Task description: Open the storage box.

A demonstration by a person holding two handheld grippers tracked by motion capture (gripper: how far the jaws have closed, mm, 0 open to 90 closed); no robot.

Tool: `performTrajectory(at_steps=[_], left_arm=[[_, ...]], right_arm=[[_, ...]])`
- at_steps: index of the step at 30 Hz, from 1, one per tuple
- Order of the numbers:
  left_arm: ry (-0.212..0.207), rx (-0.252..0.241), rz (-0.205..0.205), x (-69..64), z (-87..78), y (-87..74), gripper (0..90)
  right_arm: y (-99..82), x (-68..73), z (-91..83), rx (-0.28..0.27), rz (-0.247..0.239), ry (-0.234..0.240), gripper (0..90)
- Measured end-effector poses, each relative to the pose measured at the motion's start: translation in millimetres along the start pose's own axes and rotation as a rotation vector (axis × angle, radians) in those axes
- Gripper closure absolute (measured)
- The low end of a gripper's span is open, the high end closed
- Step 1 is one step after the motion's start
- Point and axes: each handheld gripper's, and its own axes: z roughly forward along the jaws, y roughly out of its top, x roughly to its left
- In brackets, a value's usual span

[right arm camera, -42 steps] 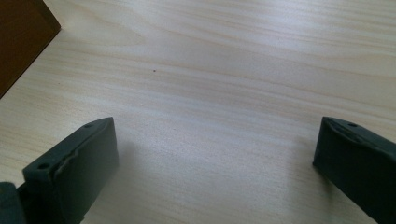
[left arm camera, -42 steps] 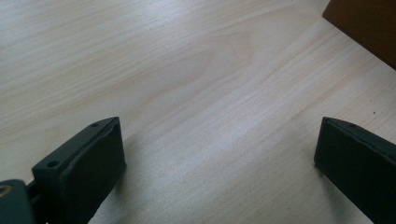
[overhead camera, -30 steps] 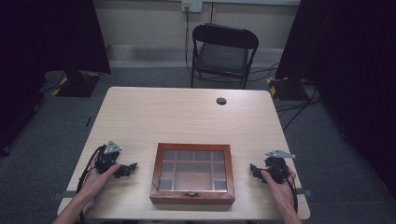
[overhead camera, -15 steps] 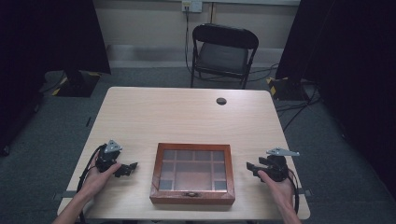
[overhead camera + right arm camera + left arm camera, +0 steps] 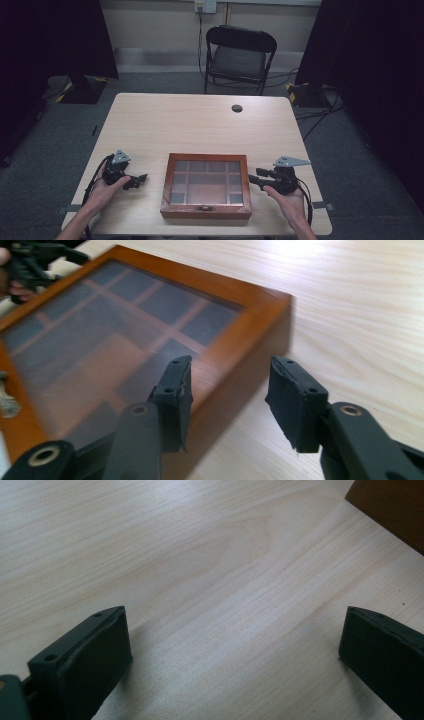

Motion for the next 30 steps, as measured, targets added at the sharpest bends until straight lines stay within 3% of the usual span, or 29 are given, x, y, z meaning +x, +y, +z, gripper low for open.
performTrajectory(at_steps=[19, 22, 30], left_arm=[[0.001, -0.002, -0.001, -0.4, -0.1, -0.3, 0.0], [0.001, -0.002, -0.001, -0.4, -0.1, -0.3, 0.0], [0.004, -0.004, -0.004, -1.0, -0.5, -0.5, 0.1]], right_arm=[[43.5, 57.6, 17.3, 0.016, -0.192, 0.224, 65.3], [44.2, 65.7, 23.9, 0.012, -0.208, 0.264, 66.8], [38.4, 84.3, 35.1, 0.068, -0.264, 0.342, 74.0]])
